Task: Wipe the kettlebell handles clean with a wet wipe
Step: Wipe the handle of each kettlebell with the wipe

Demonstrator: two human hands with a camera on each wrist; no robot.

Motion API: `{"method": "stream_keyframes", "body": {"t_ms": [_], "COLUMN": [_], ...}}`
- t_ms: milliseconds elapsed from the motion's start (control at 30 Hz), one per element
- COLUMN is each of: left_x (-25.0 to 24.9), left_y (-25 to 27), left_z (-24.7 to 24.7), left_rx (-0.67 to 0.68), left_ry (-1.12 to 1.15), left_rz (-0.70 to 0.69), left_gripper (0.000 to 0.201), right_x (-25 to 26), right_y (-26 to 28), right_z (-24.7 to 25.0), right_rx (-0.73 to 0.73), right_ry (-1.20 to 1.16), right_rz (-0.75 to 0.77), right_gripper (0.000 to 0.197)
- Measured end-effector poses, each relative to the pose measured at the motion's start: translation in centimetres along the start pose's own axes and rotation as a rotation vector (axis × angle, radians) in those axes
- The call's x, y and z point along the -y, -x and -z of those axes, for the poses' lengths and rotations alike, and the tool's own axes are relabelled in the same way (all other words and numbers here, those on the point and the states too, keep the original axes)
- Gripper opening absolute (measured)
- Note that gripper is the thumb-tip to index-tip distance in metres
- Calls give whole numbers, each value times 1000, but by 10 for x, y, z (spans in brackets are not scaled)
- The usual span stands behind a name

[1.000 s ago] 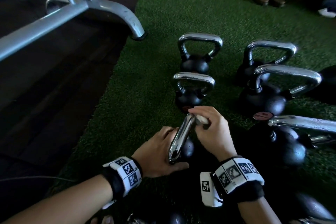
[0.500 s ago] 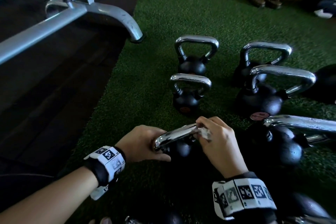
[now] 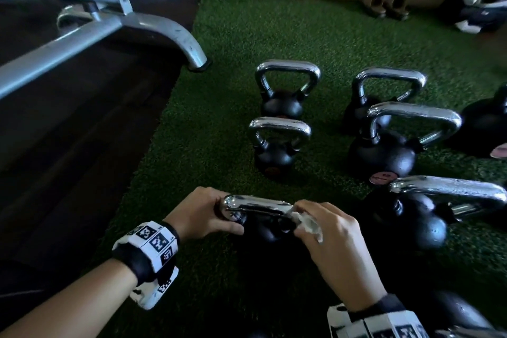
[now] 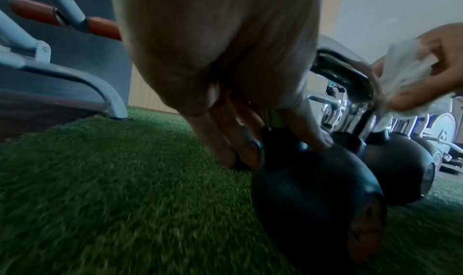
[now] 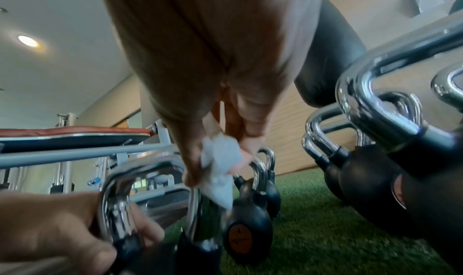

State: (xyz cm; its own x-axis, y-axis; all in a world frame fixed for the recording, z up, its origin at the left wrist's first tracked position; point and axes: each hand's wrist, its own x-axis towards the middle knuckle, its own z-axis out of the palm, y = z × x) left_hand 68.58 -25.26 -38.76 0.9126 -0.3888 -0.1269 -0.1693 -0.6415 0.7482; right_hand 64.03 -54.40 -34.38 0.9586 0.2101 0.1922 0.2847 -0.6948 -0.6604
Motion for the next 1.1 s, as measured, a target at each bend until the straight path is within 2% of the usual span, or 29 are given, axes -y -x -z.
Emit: {"method": "stream_keyframes", "body": {"t_ms": [67,133,167,233,300,367,433,600,667,767,900,1000,1100], "left_x": [0,1,4,9,14,20,24,35,37,40,42,40,44], "left_y": [-10,-24,-32,-52,-76,-100,-120,-158,-167,-178,-192,-194,-196], "left_z": [12,26,33,45,55,60,57,37,26,14,2,-2,2], "left_rx": [177,324,366,415,364,180,41,52,42,12,-9,-6,29], "left_ry": [1,-23,-28,-4,18,2,11,79,132,260,335,483,550], "left_rz": [52,71,87,159,241,294,312,263,231,233,197,211,194], "left_gripper": [37,60,69,74,73,67,70,94,89,61,38,18,13], "right_x": [4,12,18,28,33,31,28,30,30,28,25,26,26], "right_y": [4,2,-1,-13,-29,-48,-67,-135,-160,-185,-202,-205,-206], "right_z": [13,33,45,67,83,91,95,94,88,77,59,42,28], "right_rx": [-12,-25,-15,50,144,183,203,267,271,206,47,-6,-110], "right_ry": [-7,4,19,22,20,90,165,199,146,108,109,132,145], "right_rz": [-10,-3,-4,-42,-78,-77,-93,-179,-211,-220,-269,-276,-225], "right_gripper": [48,43,40,33,26,23,23,32,39,42,27,20,18]}}
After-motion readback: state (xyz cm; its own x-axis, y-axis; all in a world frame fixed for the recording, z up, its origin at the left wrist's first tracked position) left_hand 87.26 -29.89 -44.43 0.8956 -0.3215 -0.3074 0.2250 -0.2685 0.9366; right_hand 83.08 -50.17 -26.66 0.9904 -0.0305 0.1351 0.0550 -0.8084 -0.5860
